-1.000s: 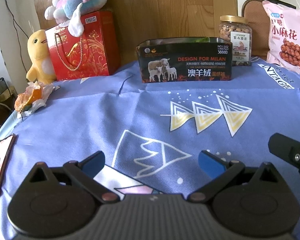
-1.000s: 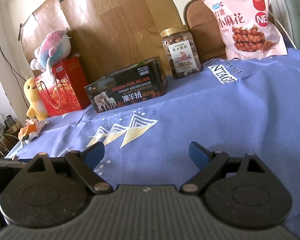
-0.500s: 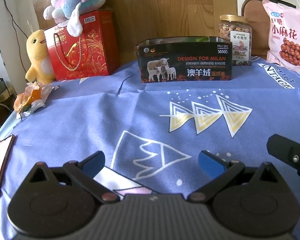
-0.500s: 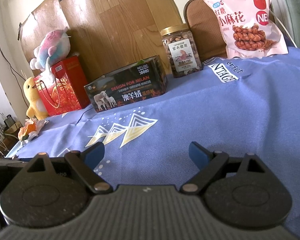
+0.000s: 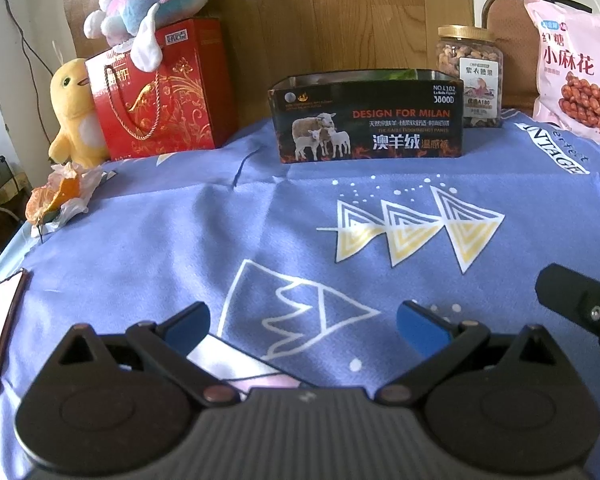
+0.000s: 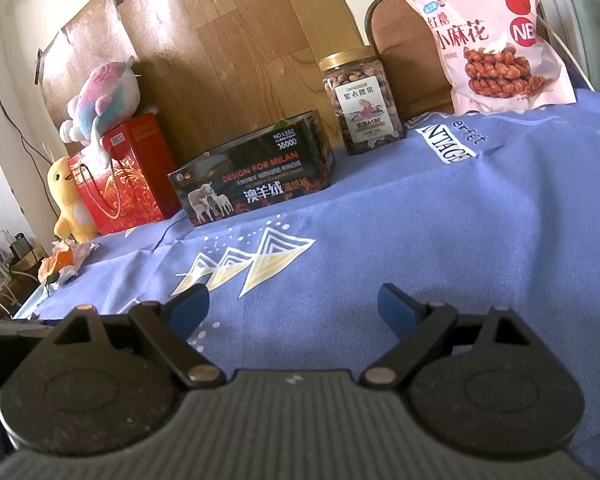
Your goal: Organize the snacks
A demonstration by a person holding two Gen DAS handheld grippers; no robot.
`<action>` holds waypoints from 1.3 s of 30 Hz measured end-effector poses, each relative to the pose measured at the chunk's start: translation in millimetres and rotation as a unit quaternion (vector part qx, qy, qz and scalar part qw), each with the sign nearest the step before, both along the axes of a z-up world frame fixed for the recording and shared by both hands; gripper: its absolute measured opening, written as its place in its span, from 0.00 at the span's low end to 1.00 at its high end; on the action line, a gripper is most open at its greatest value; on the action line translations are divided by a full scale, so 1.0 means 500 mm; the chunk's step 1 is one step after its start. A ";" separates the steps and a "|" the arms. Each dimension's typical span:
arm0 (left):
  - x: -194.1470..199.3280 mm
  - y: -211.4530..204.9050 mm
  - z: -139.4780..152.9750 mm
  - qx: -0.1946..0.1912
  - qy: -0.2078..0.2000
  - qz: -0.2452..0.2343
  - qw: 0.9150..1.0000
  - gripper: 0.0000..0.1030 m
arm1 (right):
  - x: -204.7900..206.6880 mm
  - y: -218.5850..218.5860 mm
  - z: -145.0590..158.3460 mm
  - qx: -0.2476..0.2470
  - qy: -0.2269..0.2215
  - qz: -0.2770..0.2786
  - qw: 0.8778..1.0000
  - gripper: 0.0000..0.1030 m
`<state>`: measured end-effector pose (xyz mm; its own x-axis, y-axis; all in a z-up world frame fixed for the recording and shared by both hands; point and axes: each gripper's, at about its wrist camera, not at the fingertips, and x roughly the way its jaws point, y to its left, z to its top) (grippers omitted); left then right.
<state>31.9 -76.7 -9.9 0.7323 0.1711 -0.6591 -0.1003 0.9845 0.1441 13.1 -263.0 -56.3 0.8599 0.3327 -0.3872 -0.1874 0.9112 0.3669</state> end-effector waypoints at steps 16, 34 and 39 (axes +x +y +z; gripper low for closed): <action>-0.002 0.003 -0.001 -0.003 0.004 0.000 1.000 1.00 | 0.000 -0.001 0.000 0.000 0.000 0.001 1.000 0.90; 0.003 0.003 -0.001 -0.008 0.010 -0.003 1.000 1.00 | -0.002 -0.003 0.002 0.001 -0.002 0.001 1.000 0.90; 0.006 0.002 0.010 -0.015 0.002 -0.012 1.000 1.00 | -0.006 -0.006 0.008 0.003 -0.006 -0.002 1.000 0.90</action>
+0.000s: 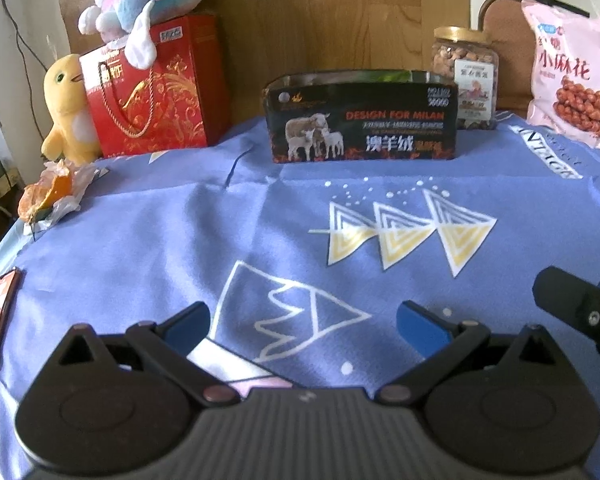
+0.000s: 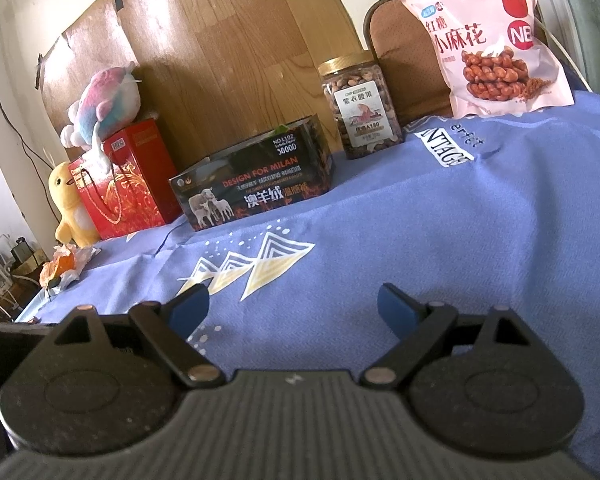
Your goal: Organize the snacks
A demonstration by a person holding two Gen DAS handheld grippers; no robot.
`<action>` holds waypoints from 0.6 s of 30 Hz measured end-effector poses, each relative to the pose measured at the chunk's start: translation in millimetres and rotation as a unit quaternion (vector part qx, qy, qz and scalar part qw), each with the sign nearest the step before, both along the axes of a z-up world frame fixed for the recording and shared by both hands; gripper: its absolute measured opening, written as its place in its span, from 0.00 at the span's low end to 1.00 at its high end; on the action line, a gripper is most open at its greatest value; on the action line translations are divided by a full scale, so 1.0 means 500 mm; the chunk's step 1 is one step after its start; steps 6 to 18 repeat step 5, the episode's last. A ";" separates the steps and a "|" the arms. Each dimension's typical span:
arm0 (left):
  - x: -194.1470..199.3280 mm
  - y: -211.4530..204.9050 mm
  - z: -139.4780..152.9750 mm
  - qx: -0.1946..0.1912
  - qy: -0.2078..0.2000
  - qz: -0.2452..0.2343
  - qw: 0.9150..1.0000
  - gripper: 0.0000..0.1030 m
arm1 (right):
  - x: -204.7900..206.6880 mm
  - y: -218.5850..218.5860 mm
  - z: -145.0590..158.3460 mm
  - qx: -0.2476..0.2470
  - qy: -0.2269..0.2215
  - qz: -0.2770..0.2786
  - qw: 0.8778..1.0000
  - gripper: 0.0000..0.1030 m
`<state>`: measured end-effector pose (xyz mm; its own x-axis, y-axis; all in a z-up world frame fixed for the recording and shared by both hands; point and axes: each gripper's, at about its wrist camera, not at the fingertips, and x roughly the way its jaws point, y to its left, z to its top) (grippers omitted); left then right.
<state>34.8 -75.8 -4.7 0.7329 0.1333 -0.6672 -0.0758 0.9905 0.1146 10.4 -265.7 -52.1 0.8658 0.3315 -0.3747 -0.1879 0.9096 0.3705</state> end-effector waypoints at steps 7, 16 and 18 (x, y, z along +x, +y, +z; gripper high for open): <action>0.000 -0.002 0.014 -0.005 -0.009 -0.018 1.000 1.00 | -0.006 -0.003 0.012 -0.003 -0.016 -0.007 1.000 0.90; 0.000 -0.002 0.014 -0.005 -0.009 -0.018 1.000 1.00 | -0.006 -0.003 0.012 -0.003 -0.016 -0.007 1.000 0.90; 0.000 -0.002 0.014 -0.005 -0.009 -0.018 1.000 1.00 | -0.006 -0.003 0.012 -0.003 -0.016 -0.007 1.000 0.90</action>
